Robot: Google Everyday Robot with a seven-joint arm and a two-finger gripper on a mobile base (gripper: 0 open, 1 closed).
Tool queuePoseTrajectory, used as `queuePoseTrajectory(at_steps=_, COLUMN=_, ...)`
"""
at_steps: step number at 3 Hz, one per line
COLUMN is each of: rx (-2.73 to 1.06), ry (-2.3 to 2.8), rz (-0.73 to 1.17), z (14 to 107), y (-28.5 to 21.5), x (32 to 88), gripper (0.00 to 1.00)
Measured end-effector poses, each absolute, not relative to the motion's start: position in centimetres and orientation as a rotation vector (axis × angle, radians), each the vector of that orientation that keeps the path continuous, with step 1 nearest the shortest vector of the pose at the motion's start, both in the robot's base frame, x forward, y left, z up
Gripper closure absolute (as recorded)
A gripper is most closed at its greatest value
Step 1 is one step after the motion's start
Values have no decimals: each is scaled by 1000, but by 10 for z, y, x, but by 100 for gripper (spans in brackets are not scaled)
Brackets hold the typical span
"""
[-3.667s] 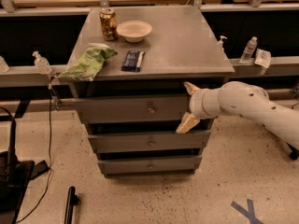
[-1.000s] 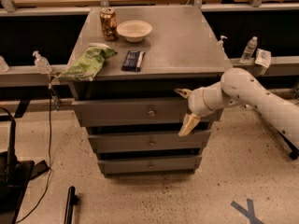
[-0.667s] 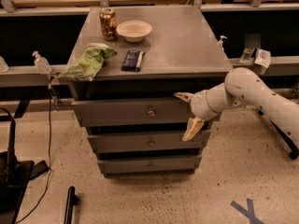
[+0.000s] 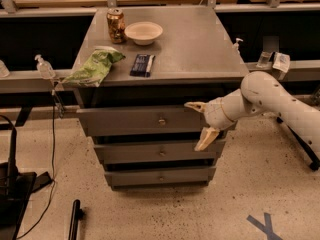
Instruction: Open top drawer
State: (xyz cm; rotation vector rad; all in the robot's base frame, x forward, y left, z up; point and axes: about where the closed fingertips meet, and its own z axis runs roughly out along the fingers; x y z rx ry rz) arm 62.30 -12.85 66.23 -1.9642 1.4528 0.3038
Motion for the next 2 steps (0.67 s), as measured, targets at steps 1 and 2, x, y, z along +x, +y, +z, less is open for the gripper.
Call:
queuePoseTrajectory(at_steps=1, rx=-1965, ry=1432, rz=298, z=667, y=-127, x=622, gripper=16)
queuePoseTrajectory(at_steps=2, rx=-1938, ry=1412, rz=282, z=675, y=-127, x=624, gripper=14)
